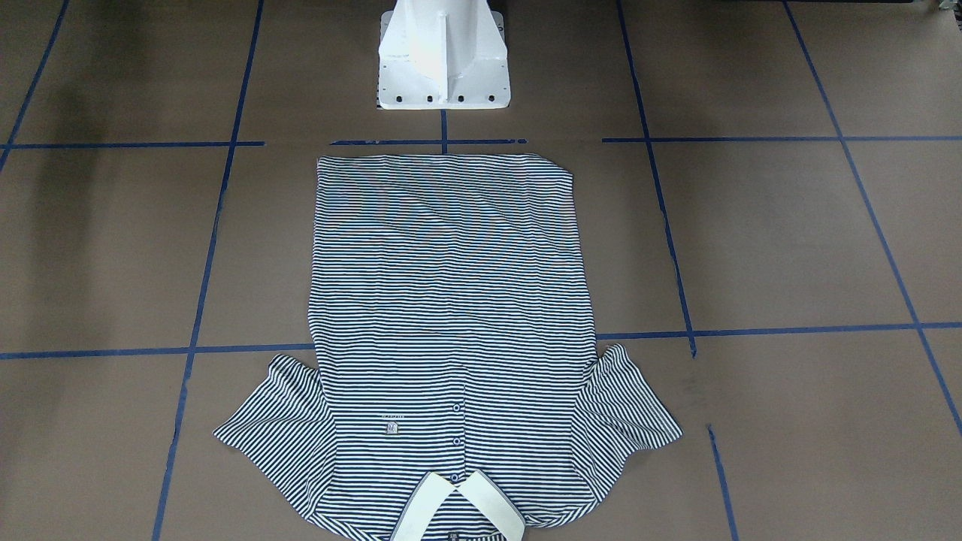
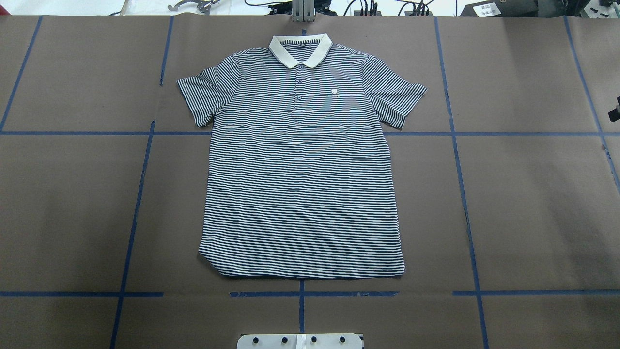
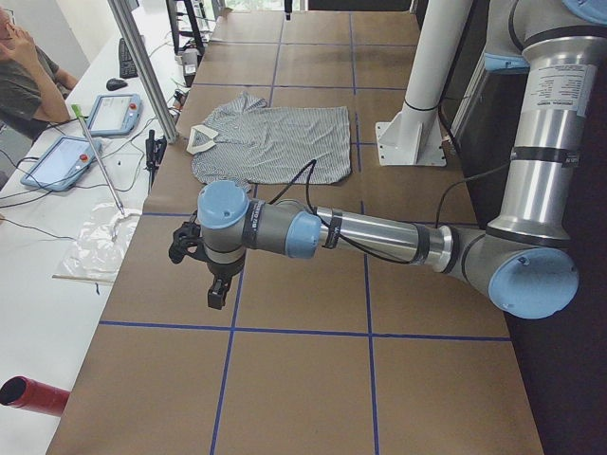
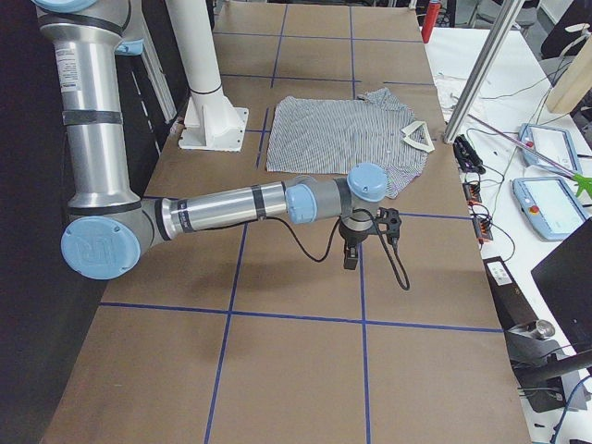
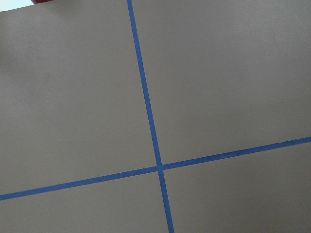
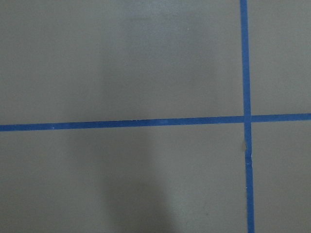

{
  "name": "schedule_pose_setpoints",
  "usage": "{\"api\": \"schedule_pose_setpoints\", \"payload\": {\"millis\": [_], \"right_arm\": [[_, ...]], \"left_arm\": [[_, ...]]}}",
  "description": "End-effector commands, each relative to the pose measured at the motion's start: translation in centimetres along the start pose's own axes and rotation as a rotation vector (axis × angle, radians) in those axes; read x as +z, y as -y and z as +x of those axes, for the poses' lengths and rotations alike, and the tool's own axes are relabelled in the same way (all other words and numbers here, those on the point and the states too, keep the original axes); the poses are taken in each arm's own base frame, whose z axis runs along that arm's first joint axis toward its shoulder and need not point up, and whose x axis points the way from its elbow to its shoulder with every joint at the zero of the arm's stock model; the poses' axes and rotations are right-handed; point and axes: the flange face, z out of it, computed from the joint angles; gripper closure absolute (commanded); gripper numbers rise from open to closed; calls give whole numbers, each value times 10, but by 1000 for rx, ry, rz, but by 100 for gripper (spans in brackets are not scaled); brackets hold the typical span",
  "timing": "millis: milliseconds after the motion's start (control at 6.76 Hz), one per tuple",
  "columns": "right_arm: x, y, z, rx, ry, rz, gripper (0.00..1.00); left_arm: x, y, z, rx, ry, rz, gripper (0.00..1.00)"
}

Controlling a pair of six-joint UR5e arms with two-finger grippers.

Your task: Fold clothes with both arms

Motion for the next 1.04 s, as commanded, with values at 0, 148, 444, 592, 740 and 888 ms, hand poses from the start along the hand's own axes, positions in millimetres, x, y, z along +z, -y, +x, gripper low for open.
{"api": "schedule_pose_setpoints", "payload": {"millis": [0, 148, 444, 592, 740, 888], "right_arm": [[-7, 3, -8, -26, 5, 16, 0], [-3, 3, -4, -28, 6, 17, 0], [9, 2, -13, -97, 29, 52, 0], [27, 0, -36, -120, 40, 37, 0], [53, 21, -103, -94, 49, 12, 0], [64, 41, -168, -39, 77, 30, 0]], "left_arm": [[22, -23, 3, 82, -14, -21, 0], [45, -20, 25, 171, -22, -48, 0], [35, -16, 52, 223, -41, -22, 0], [28, -13, 60, 246, -41, -3, 0], [23, -10, 67, 256, -49, 8, 0], [26, -13, 67, 277, -82, 20, 0]]}}
